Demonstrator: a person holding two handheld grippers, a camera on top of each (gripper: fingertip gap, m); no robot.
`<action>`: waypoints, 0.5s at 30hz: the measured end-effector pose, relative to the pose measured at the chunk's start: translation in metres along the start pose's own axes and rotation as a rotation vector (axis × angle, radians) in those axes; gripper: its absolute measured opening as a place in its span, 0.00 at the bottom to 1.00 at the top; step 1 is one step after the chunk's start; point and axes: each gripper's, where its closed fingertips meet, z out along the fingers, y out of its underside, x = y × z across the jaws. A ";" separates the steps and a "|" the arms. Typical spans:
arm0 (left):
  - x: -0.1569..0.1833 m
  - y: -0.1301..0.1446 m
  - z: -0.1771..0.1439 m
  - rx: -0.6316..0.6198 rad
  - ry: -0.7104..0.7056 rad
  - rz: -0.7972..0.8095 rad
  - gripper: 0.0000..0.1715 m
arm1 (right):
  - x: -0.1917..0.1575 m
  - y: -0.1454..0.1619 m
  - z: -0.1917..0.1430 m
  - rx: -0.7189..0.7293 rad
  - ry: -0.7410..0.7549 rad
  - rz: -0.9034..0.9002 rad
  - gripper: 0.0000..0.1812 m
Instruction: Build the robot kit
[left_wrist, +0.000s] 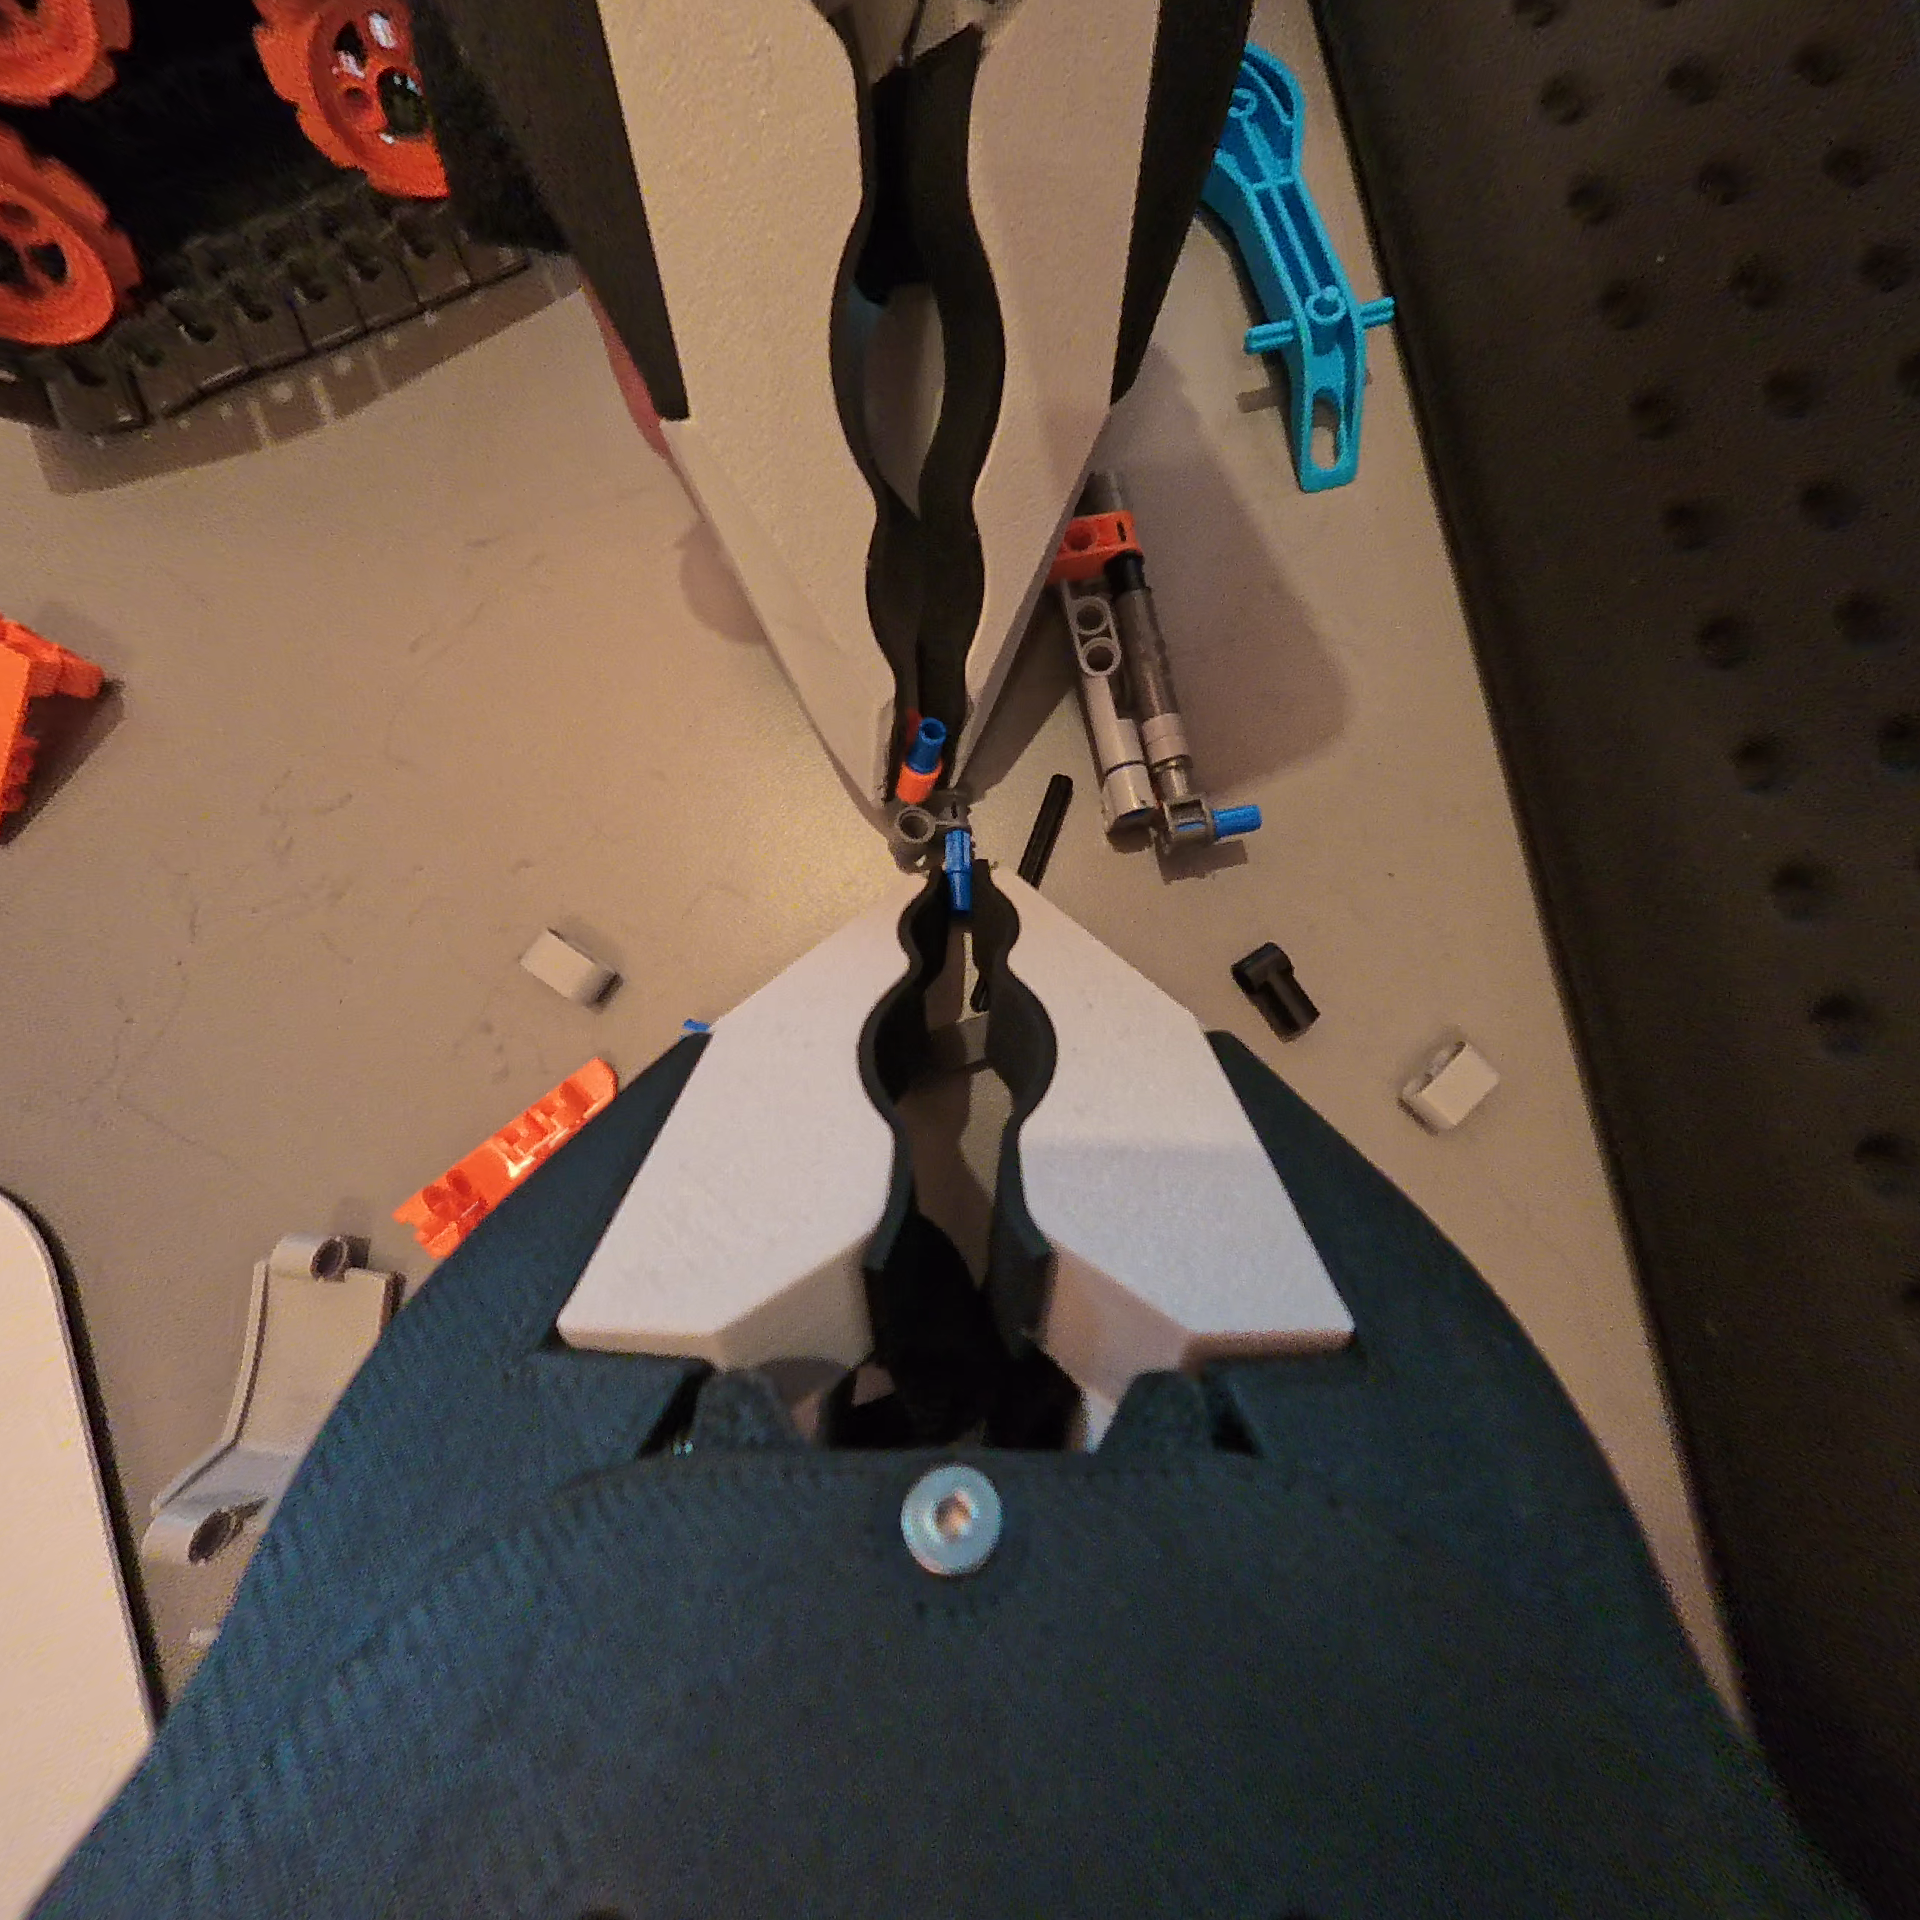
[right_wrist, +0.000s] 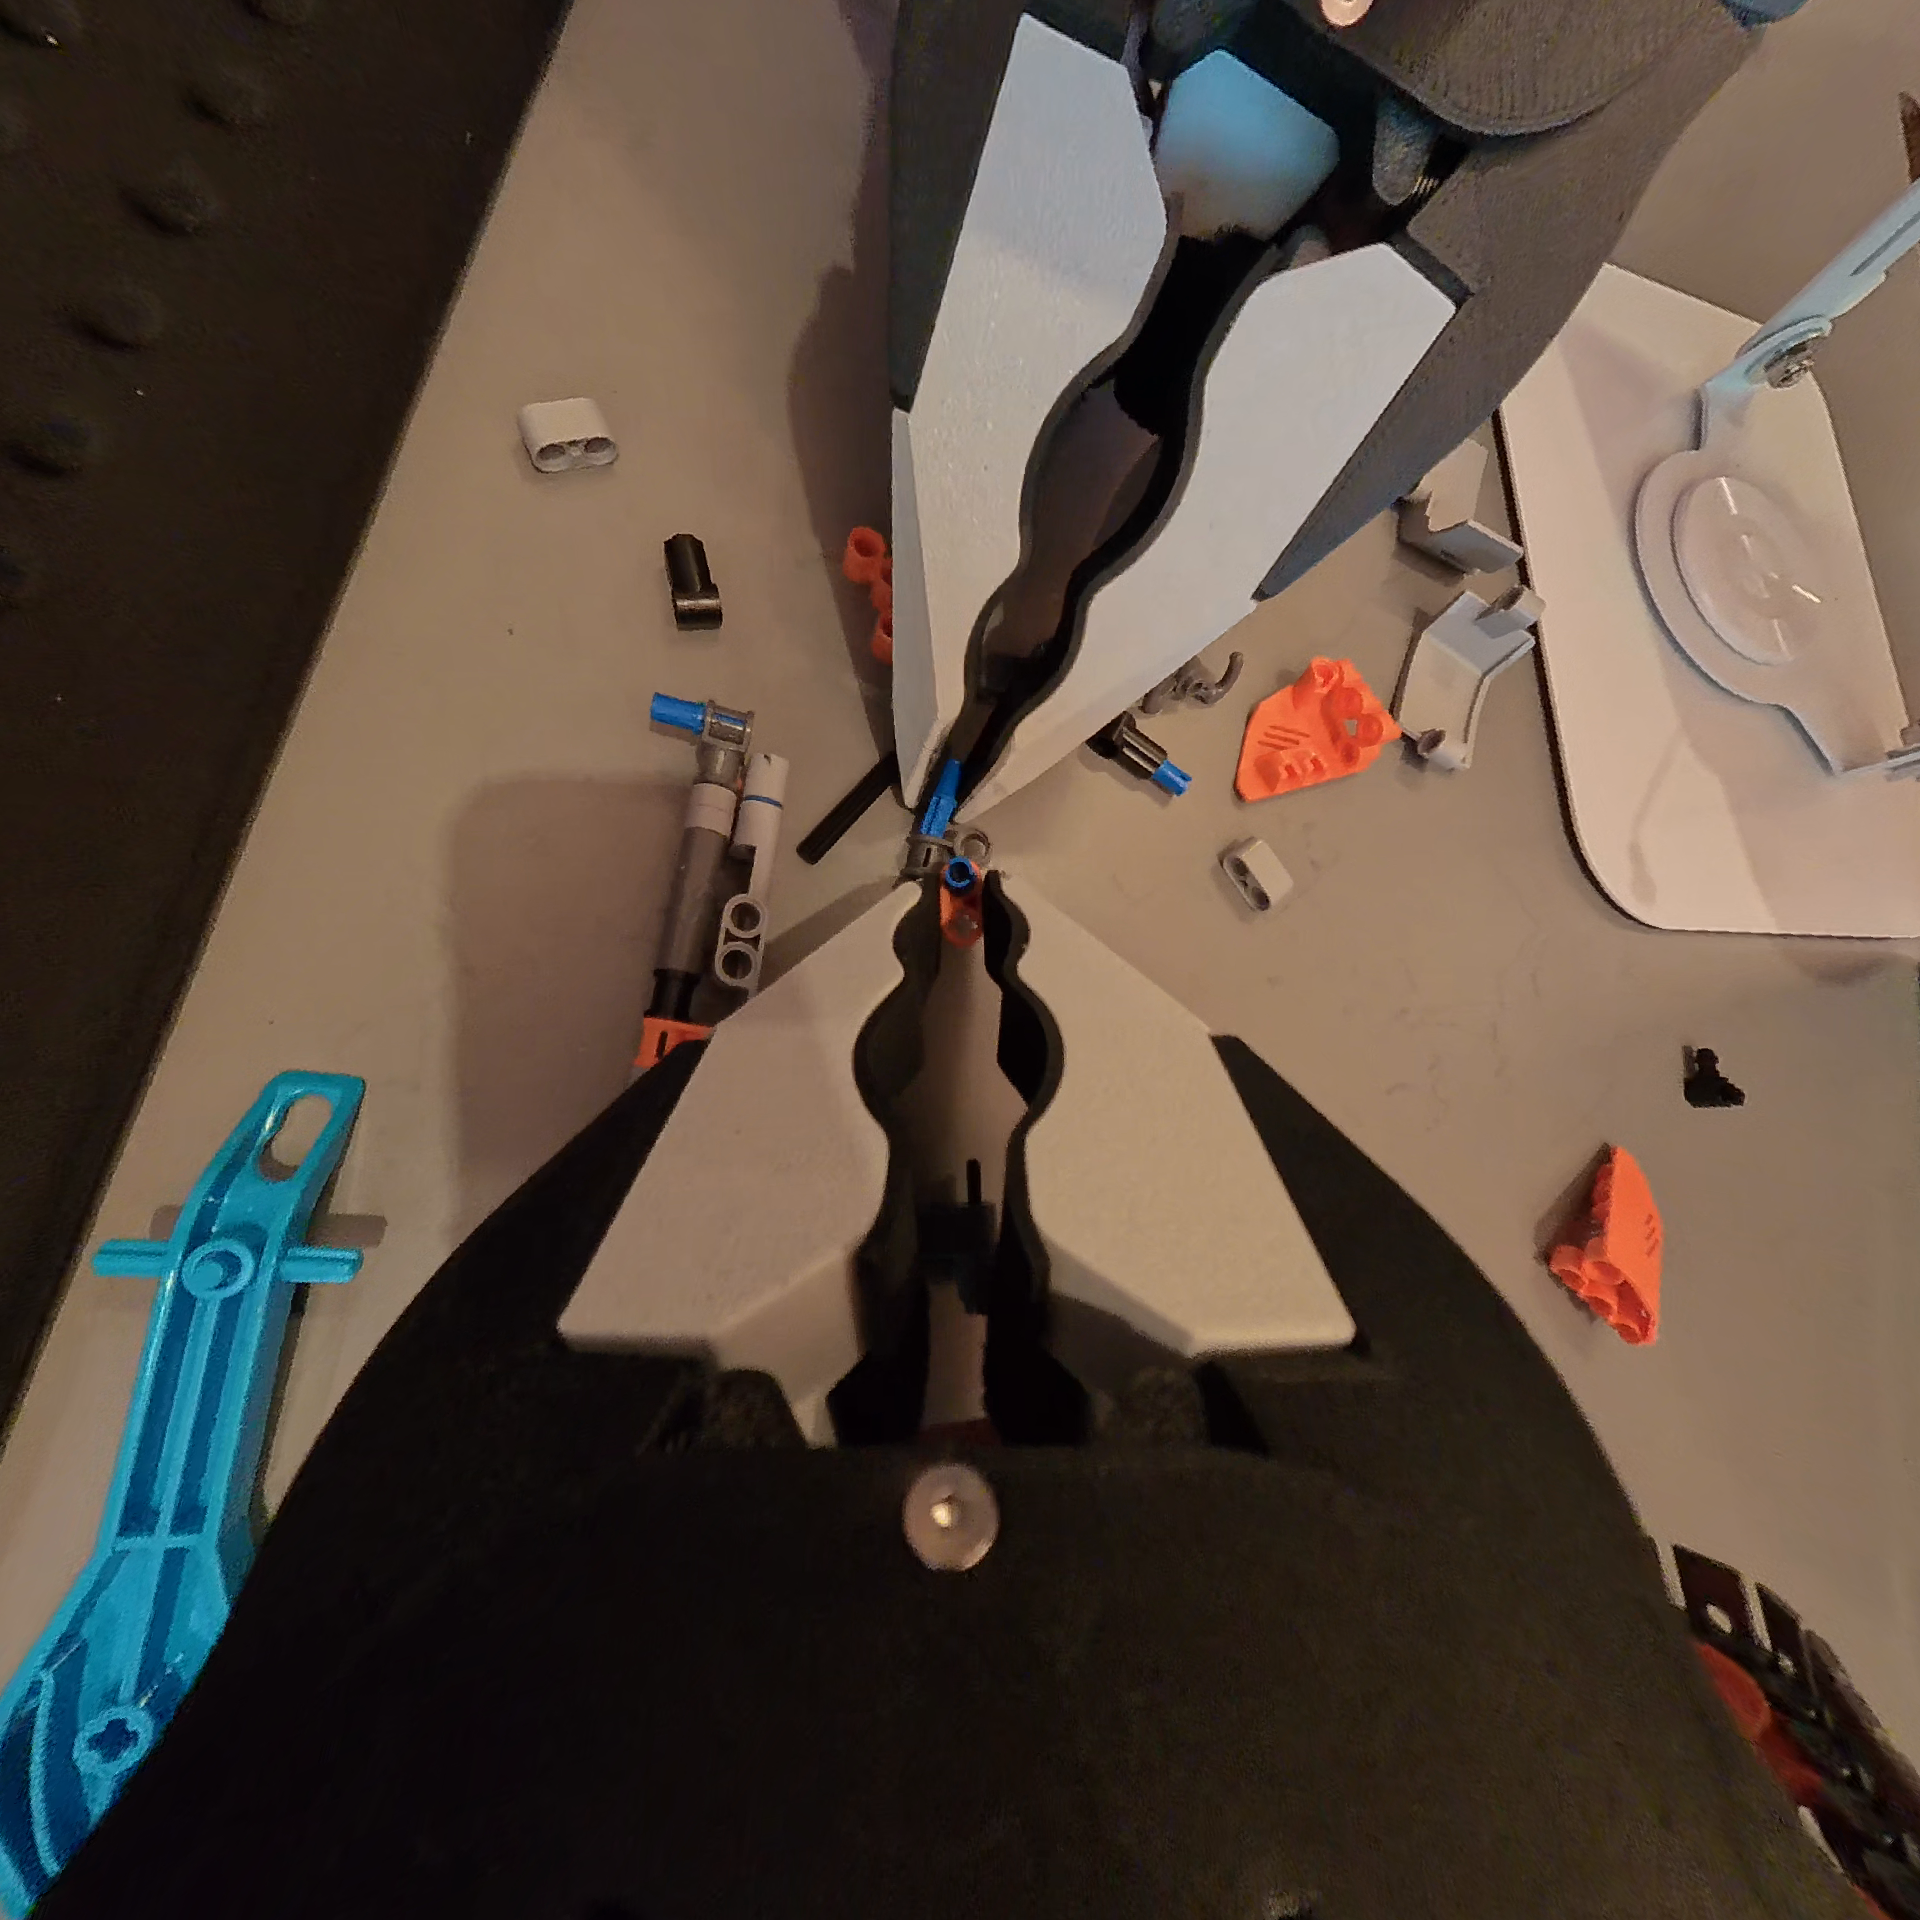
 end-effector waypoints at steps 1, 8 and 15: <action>-0.001 0.000 0.000 -0.008 -0.013 -0.010 0.01 | 0.000 0.000 0.000 0.001 0.006 0.001 0.03; -0.004 0.001 0.000 -0.061 -0.133 0.018 0.01 | 0.002 0.000 -0.001 0.010 0.017 0.020 0.02; -0.007 0.001 -0.001 -0.145 -0.297 0.255 0.01 | 0.003 0.000 -0.001 0.016 0.012 0.044 0.02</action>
